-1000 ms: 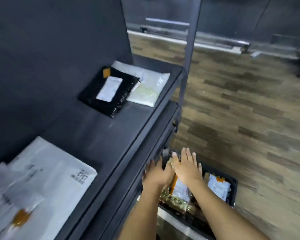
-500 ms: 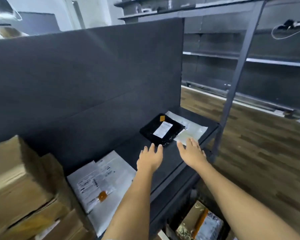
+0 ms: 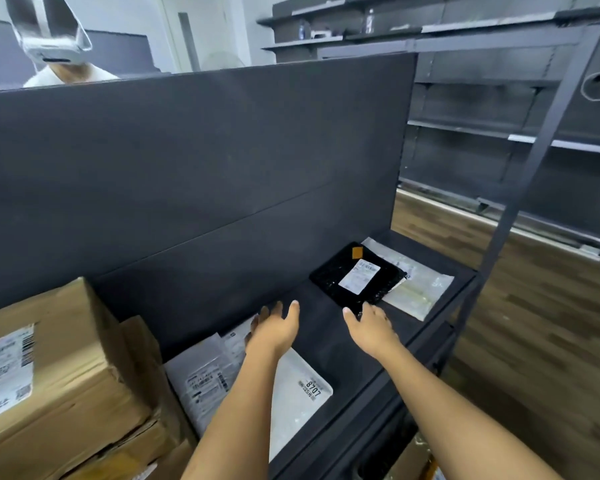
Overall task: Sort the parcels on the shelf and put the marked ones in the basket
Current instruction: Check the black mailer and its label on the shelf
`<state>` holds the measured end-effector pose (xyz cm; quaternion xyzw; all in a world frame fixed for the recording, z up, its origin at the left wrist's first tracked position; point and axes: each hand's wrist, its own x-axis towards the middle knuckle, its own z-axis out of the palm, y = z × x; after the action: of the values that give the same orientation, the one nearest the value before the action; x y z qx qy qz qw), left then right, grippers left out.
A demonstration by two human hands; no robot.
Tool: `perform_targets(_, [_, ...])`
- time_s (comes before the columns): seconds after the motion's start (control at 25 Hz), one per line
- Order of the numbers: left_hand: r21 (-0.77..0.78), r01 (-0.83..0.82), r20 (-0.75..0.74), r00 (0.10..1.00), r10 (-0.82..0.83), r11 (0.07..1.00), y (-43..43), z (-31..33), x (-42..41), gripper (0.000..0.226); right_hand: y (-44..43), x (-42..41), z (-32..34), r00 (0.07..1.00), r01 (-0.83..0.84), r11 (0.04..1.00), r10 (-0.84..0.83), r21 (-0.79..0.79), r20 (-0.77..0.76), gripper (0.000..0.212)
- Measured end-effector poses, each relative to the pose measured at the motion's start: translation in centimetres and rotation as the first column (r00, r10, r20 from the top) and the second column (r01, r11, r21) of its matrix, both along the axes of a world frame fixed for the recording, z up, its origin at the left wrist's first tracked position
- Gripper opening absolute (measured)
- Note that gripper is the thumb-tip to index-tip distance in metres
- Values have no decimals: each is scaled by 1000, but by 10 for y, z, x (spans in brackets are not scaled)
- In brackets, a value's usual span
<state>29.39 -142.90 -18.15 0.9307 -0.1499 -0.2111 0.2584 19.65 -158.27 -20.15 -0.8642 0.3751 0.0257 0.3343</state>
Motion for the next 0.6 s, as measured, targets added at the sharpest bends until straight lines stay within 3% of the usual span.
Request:
perform_targets(0.4, [36,25,-99,995,-21,999,-42,-21,26,65,-25,45,-25,998,64,997,-64,31,-1,68])
perform_targets(0.6, [73,26,-78,997,-20,997,-76,-38,56,65,-57,69,-40,994,105,991,-106,86,6,69])
